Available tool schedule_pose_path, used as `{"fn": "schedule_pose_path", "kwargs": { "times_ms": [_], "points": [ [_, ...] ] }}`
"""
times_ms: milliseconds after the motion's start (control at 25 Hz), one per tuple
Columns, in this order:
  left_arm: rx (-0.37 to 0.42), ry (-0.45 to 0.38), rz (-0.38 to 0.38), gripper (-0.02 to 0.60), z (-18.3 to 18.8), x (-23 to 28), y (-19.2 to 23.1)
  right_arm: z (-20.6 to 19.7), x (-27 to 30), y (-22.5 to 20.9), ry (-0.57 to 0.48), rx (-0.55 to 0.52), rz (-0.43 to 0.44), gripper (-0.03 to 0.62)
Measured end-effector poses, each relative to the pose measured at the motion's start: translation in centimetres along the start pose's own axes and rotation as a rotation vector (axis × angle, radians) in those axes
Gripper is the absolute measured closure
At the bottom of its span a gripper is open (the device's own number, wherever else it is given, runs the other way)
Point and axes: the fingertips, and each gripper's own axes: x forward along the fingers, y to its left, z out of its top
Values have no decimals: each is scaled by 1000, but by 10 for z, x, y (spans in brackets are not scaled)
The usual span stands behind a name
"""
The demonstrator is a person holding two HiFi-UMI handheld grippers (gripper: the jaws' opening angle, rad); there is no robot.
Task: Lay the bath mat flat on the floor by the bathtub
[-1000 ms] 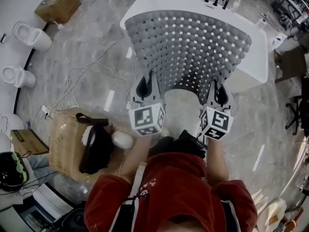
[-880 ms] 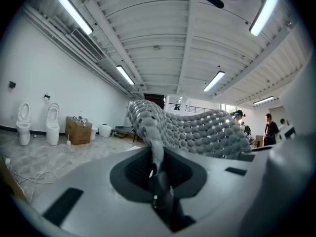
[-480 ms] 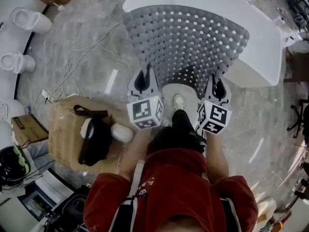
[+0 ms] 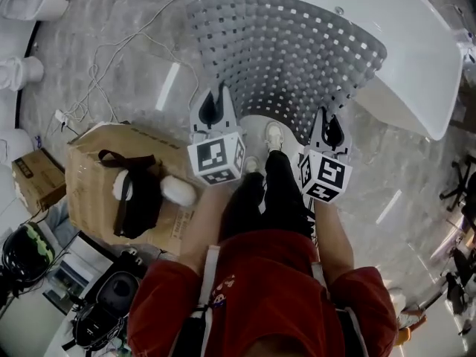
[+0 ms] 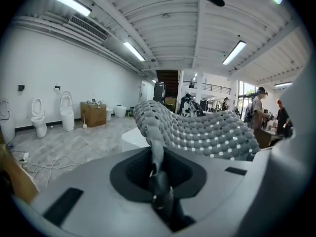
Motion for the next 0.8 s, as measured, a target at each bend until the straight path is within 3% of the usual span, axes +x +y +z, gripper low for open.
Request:
{"fn": "schedule_pose_path", "kwargs": {
  "times_ms": [240,600,800],
  "points": [
    [5,93,36,528,-56,37,2,-60,36,-10,109,1,33,522],
    [32,216,83,528,-184,103,37,-176,111,3,266,45,77,522],
    [48,263,100,528,-268,149,68,-260,171,17,323,59,85,522]
  ]
}}
